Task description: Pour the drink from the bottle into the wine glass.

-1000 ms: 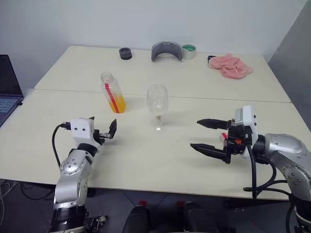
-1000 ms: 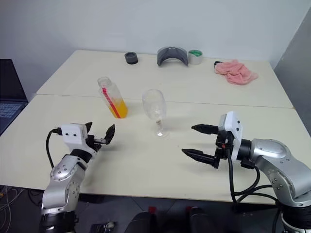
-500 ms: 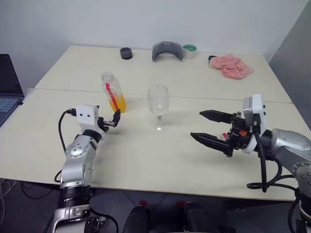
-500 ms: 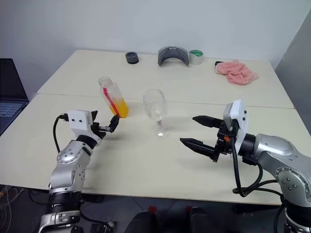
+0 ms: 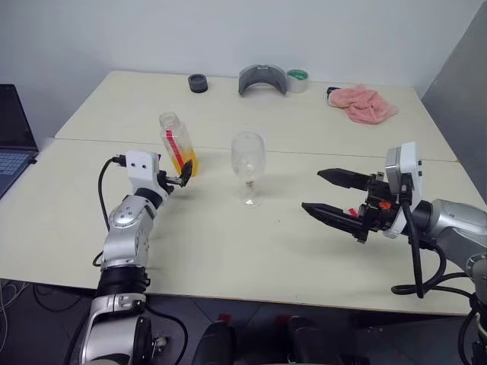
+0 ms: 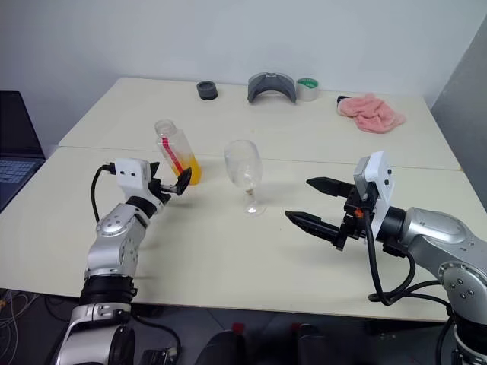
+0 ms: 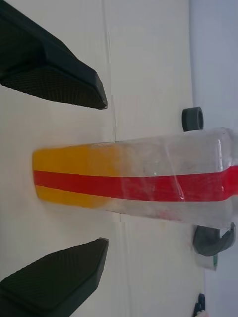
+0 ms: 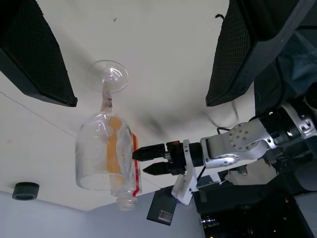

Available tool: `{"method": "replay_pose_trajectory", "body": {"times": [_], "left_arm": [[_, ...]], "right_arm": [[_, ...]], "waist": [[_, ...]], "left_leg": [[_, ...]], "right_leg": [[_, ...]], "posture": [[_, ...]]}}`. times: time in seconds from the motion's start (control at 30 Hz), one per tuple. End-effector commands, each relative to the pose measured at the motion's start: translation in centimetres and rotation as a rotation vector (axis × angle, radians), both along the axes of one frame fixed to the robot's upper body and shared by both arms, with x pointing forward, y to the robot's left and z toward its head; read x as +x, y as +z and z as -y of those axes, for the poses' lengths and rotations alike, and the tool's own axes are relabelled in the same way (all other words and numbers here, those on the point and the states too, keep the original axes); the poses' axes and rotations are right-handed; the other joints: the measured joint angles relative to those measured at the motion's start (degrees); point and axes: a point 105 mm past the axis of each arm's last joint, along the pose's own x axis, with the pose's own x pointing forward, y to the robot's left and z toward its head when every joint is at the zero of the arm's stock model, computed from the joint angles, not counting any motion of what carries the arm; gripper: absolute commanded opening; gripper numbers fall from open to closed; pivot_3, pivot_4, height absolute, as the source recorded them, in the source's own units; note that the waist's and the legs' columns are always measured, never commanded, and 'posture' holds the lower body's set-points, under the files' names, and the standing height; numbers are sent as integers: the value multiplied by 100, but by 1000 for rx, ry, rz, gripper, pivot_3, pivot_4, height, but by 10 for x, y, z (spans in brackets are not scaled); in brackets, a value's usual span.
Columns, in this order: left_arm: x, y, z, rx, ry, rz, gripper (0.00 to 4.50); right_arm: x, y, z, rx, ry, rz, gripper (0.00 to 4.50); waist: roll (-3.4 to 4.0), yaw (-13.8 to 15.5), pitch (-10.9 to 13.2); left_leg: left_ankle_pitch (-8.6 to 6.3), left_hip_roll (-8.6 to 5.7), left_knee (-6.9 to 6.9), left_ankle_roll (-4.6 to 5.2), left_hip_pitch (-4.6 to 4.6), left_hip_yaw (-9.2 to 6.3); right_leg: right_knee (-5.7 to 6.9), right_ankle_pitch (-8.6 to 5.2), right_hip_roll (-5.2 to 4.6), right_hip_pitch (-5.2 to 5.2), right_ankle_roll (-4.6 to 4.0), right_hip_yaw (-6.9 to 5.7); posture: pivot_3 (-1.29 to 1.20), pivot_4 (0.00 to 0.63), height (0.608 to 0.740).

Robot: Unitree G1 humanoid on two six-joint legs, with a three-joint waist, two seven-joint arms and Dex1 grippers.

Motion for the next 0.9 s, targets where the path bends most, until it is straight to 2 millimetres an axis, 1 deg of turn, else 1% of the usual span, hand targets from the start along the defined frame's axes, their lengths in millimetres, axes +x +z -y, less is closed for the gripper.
{"method": "replay_pose_trajectory", "body": {"times": [0.03, 0.4, 0.6, 0.63, 0.7, 0.87, 0.9], "left_arm": [[8, 12, 4, 33, -17, 48, 4500], [40, 23, 11, 41, -37, 66, 4500], [49, 24, 12, 32, -35, 59, 4500], [49, 24, 12, 27, -35, 58, 4099], [49, 22, 11, 28, -36, 59, 3614], [47, 19, 8, 29, -32, 59, 2010], [47, 18, 8, 30, -30, 60, 1794]], "right_arm": [[-6, 11, 0, 4, 3, 58, 4440], [-7, 17, 0, 6, -5, 66, 4440], [-6, 16, 2, -2, -21, 65, 4440], [-6, 16, 2, -3, -25, 66, 4500], [-5, 16, 3, -2, -29, 67, 4500], [-5, 15, 2, 1, -35, 64, 4500], [-4, 15, 2, 1, -36, 63, 4500]], "waist": [[0, 1, 0], [-9, 2, 5], [-10, -2, 6], [-10, -2, 6], [-10, -3, 6], [-10, -1, 6], [-10, -1, 6]], "left_leg": [[0, -1, 0, 0, 0, 0], [0, -5, 0, 0, -3, 2], [0, -7, 0, 0, -4, 3], [0, -7, 0, 0, -4, 3], [0, -6, 0, 0, -4, 3], [0, -5, 0, 0, -5, 2], [0, -5, 0, 0, -5, 2]], "right_leg": [[0, 0, 0, 0, 0, 0], [-2, 0, 0, 0, 0, -4], [-2, 0, 0, -1, 0, -6], [-2, 0, 0, -1, 0, -6], [-2, 0, 0, -1, 0, -6], [-1, 0, -2, -1, 0, -6], [-1, 0, -2, -1, 0, -6]], "posture": [[0, 150, 740], [0, 150, 740], [0, 150, 740], [0, 150, 740], [0, 150, 740], [0, 150, 740], [0, 150, 740]]}}
